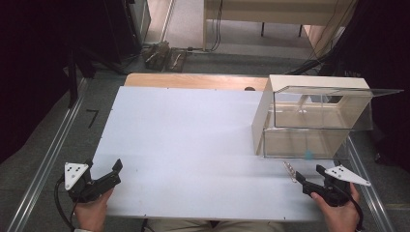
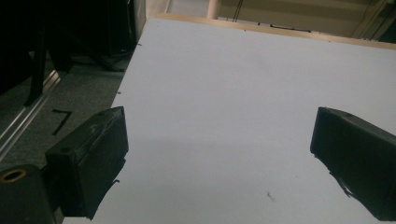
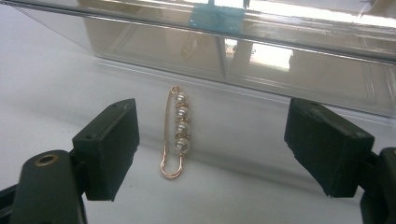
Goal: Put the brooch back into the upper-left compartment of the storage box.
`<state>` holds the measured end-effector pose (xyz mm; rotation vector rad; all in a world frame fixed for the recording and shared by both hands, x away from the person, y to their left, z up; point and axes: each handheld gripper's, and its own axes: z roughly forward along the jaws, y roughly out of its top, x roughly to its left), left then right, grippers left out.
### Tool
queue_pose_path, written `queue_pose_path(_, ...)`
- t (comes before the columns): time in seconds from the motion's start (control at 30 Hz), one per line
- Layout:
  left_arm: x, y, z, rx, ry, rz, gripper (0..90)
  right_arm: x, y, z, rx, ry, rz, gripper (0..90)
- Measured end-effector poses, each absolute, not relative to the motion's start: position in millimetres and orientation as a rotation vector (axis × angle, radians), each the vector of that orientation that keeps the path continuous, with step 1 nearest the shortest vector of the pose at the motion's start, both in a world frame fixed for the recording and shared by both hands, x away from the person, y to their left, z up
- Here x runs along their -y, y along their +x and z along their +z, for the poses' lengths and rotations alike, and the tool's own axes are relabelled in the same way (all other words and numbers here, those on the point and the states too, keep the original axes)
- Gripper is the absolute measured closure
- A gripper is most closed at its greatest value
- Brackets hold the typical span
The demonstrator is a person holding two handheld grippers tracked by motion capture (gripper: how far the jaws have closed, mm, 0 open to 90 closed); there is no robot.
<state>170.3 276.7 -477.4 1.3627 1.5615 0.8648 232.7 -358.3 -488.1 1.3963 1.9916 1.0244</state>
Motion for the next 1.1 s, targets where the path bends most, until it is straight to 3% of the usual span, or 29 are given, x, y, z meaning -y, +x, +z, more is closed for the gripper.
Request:
queue_pose_path(0.43, -276.3, 170.7, -477.6, -1.564, 1.363, 0.859, 3.5, 355.1, 241.9, -494.7, -2.04, 1.386, 1.002, 25.0)
queue_pose_path(0.63, -276.6, 170.7, -477.7, -1.563, 1.362, 0.858, 3.5, 355.3, 247.5, -498.1, -2.067, 1.385, 0.986, 33.4)
queue_pose_path(0.8, -276.4, 170.6, -477.7, -1.562, 1.364, 0.857, 3.5, 352.8, 247.8, -499.4, -2.112, 1.371, 0.988, 46.1)
queue_pose_path(1.1, -276.6, 170.6, -477.8, -1.562, 1.368, 0.855, 3.5, 351.1, 250.8, -501.8, -2.133, 1.374, 1.004, 53.1)
